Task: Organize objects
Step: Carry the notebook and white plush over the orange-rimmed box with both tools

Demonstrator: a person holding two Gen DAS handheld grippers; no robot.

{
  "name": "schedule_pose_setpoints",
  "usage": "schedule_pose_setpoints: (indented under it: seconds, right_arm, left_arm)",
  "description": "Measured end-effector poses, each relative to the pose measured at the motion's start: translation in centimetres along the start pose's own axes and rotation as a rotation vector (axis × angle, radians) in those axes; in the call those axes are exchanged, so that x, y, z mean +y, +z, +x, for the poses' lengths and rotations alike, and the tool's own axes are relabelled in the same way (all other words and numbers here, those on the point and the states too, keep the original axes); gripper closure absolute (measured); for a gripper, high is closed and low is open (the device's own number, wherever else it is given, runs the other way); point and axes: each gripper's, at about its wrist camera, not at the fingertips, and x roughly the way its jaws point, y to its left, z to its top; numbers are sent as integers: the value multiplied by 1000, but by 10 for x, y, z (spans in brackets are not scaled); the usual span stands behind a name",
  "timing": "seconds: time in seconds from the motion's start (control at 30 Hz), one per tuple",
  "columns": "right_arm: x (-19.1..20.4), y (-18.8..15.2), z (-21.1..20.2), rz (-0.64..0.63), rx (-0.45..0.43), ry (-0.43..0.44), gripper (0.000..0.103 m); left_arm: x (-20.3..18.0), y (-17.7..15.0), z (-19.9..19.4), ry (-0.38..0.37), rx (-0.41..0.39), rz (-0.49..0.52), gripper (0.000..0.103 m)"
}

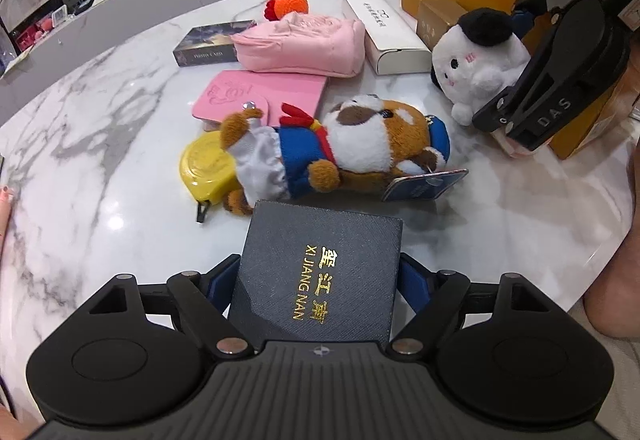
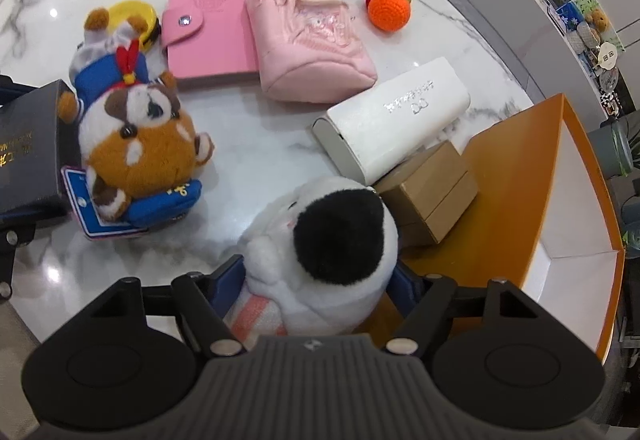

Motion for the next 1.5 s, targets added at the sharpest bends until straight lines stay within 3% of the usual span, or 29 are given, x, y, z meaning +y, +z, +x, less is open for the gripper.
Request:
schedule_pose_setpoints:
  seconds: [0.5,0.77,0.97,1.13,1.5]
  right_arm:
    - [-4,2,-54,37,-100,7,29]
    - [-28,-6,-103,69,-184,-7,29]
    - [-67,-20,-136,130,-228,-44,29]
    - [-110,-43,-150,206,-236,-89,29]
    - [-189,-116,-110,350,-119,-121,29]
  left_arm:
    - [14,33,-64,7,-71,-25,10]
    - [6,88,-113,19,-191,-21,10]
    - [-30,132,-127,-47,-273,76,10]
    - [-77,158,-115,-130,-305,115,10]
    - [-170,176,-59,-278,-274,301,10]
